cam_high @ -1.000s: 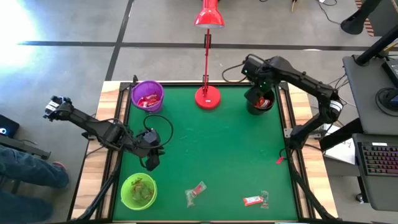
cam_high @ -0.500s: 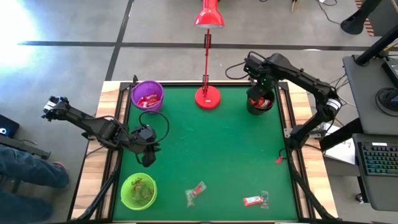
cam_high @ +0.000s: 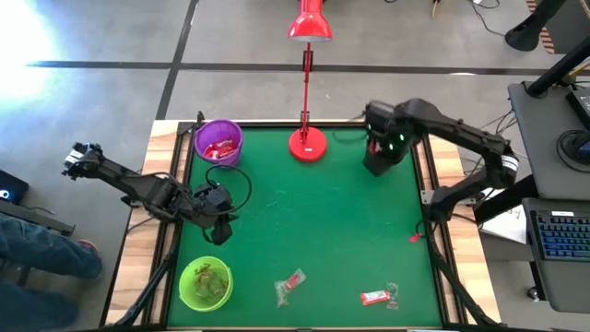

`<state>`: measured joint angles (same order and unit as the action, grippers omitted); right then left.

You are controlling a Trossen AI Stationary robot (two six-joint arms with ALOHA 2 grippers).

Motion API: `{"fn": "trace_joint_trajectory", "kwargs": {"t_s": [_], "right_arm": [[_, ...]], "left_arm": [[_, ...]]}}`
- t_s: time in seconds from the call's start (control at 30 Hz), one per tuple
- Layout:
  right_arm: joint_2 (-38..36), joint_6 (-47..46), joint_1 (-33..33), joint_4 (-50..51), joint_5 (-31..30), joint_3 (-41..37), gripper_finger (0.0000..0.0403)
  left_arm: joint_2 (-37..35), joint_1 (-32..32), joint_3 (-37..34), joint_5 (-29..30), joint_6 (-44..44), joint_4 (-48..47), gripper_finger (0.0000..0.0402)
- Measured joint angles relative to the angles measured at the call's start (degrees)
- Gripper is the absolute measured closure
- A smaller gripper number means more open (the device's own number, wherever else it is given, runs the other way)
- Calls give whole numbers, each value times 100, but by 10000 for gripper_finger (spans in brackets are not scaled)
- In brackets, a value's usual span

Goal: Sort candy
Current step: Put the orange chocolate into the black bucket

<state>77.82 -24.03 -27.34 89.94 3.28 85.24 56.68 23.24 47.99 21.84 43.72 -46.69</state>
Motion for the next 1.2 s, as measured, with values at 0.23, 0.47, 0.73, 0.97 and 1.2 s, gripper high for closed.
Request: {"fn": "trace_joint_trajectory", "kwargs": {"t_s": [0.23, 0.47, 0.73, 0.97, 1.2], "right_arm": [[-588, -1002, 1587, -49, -4, -720, 275], [-859, -2224, 3069, -58, 20, -1680, 287], [-839, -2716, 4185, -1352, 173, -2423, 291], [-832, -2997, 4598, -2970, 289, -2950, 291], [-832, -2594, 4619, -4005, 316, -3244, 291]], "left_arm": [[22, 0, 0, 16, 24, -4, 303], [22, 0, 0, 14, 59, 4, 303], [22, 0, 0, 11, 217, 73, 303], [22, 0, 0, 9, 267, 81, 303], [22, 0, 0, 9, 267, 83, 303]]}}
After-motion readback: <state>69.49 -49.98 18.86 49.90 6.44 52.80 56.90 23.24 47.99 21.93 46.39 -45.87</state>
